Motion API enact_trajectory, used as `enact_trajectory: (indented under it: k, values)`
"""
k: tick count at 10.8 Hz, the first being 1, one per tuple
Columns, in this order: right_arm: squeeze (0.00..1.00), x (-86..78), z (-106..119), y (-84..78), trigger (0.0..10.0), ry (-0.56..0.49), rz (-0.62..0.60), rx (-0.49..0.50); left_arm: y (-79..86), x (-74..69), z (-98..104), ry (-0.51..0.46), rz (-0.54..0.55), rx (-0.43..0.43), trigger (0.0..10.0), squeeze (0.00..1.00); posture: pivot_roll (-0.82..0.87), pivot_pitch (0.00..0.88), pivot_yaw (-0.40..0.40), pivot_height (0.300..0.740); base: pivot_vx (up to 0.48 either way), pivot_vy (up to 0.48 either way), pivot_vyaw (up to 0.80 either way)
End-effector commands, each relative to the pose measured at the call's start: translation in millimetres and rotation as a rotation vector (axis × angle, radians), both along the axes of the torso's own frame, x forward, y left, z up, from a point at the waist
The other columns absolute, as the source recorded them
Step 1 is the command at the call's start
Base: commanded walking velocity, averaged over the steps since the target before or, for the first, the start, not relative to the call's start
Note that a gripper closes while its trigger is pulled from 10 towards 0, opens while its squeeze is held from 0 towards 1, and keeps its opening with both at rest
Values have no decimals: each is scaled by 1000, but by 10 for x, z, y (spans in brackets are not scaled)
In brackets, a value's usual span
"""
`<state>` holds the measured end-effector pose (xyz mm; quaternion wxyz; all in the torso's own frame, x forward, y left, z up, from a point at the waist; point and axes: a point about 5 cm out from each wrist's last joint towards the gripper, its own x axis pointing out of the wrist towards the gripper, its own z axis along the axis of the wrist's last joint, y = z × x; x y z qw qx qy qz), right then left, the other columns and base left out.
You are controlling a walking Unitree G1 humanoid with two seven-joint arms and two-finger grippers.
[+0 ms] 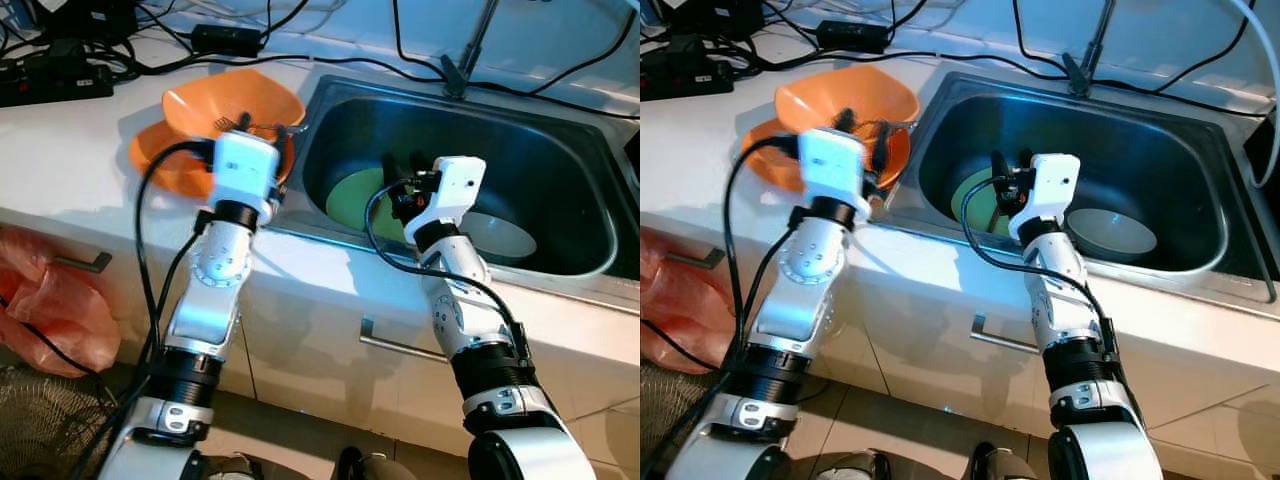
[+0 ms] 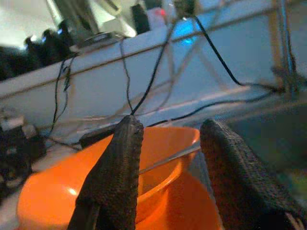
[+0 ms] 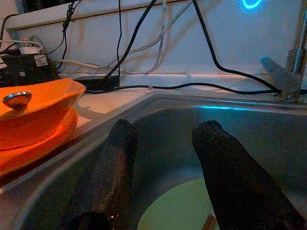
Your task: Kitchen organization
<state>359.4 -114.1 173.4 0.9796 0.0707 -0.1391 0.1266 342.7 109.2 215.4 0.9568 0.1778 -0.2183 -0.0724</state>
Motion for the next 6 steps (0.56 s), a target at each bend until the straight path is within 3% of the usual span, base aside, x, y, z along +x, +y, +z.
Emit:
enact_trajectory:
  k: [1,6]
  values:
    - [0,1,-10,-27,10000,1,-8,11,-74,30,16,8,-14,86,10000,0,51,109,-47,740,0,0,0]
    - [0,12,1,-17,10000,-3,-5,12,-63,177,139,-12,15,392,10000,0,52,88,-42,740,0,0,0]
